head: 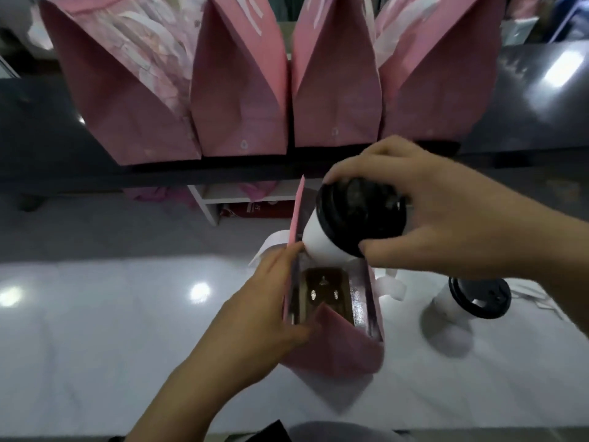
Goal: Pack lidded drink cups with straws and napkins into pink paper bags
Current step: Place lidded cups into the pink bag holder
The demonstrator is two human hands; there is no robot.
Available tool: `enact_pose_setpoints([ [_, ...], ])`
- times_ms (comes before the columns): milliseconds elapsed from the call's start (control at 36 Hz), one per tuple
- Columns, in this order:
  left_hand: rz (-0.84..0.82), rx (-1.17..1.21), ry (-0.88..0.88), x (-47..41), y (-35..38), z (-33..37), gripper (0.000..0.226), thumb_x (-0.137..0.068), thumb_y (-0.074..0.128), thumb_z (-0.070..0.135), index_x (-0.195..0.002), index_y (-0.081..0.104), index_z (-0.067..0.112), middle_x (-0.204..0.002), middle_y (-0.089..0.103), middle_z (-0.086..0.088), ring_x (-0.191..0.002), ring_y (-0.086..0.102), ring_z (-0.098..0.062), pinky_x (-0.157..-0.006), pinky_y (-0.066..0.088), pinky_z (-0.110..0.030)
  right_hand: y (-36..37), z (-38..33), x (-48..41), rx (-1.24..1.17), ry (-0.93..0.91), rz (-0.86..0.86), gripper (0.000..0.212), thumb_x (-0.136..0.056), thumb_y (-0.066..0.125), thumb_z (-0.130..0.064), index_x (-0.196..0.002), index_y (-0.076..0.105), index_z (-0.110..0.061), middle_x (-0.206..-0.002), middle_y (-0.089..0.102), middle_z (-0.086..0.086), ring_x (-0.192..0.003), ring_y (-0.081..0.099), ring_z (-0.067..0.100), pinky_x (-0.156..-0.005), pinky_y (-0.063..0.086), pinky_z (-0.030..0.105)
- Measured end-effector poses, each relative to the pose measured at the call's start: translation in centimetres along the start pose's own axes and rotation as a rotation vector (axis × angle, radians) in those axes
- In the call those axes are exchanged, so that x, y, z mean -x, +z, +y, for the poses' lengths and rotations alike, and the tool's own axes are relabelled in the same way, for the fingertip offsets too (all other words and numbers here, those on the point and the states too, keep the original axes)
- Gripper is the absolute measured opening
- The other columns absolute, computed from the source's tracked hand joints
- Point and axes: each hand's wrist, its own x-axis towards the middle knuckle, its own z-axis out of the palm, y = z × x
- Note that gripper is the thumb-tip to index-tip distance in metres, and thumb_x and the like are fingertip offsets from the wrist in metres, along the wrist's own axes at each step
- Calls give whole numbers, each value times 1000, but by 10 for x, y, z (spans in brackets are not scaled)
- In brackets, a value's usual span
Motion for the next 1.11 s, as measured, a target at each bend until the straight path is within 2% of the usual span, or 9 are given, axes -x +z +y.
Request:
enact_pose_setpoints([
  [83, 17, 105, 11, 1, -5, -6, 72, -77, 61, 49, -130, 18, 75, -130, 38, 48, -117, 48, 12, -96, 52, -31, 24, -3, -17, 109, 24, -76, 67, -66, 73, -48, -127, 44, -57, -121, 38, -22, -98, 58, 6, -77, 53, 22],
  [222, 27, 98, 22, 2, -14, -25, 76, -96, 58, 20, -129, 17, 75, -116, 36, 52, -113, 44, 15, -102, 49, -29, 59, 7, -39, 285, 53, -210, 67, -75, 75, -44, -133, 42, -49, -124, 38, -11, -101, 56, 16, -83, 54, 28],
  [333, -7, 107, 3, 2, -22, -32, 76, -95, 57, 23, -114, 16, 84, -104, 35, 63, -100, 44, 27, -90, 55, -25, 88, 27, -53, 348, 100, -262, 72, -78, 76, -46, -139, 37, -45, -129, 41, -7, -109, 54, 18, -82, 51, 23],
  [389, -6, 128, 14, 1, -22, -37, 74, -95, 58, 26, -126, 17, 79, -113, 41, 52, -107, 48, 16, -93, 56, -30, 102, 38, -59, 373, 117, -278, 72, -77, 77, -46, -138, 38, -44, -129, 43, -7, -110, 53, 18, -85, 50, 24],
  [444, -10, 129, 12, -1, -22, -41, 72, -96, 58, 29, -141, 17, 66, -123, 37, 41, -114, 45, 9, -97, 54, -33, 115, 47, -64, 379, 142, -293, 72, -77, 78, -44, -138, 40, -44, -131, 45, -6, -113, 53, 18, -91, 52, 28],
  [528, -29, 129, 21, -2, -23, -44, 71, -95, 59, 33, -136, 16, 71, -124, 36, 46, -113, 44, 15, -98, 53, -32, 126, 57, -69, 351, 155, -315, 70, -78, 79, -38, -137, 42, -43, -134, 44, -5, -116, 53, 19, -96, 52, 31],
  [667, -42, 131, -16, -3, -22, -48, 74, -94, 59, 35, -144, 12, 64, -149, 37, 29, -122, 55, -9, -96, 55, -35, 133, 65, -73, 317, 172, -352, 75, -78, 80, -31, -142, 42, -39, -136, 43, -5, -121, 48, 18, -99, 49, 31],
  [917, -35, 155, -55, -4, -26, -48, 74, -95, 59, 32, -144, 14, 63, -149, 37, 25, -117, 56, -10, -87, 58, -30, 139, 72, -75, 221, 171, -288, 79, -76, 80, -36, -143, 38, -41, -138, 39, -6, -125, 41, 16, -105, 47, 33],
  [1111, -42, 162, -79, -5, -25, -49, 74, -93, 60, 32, -141, 17, 68, -143, 43, 26, -113, 59, -10, -86, 59, -35, 131, 72, -71, 148, 207, -222, 72, -77, 78, -37, -139, 43, -43, -131, 39, -7, -113, 52, 18, -93, 54, 28],
])
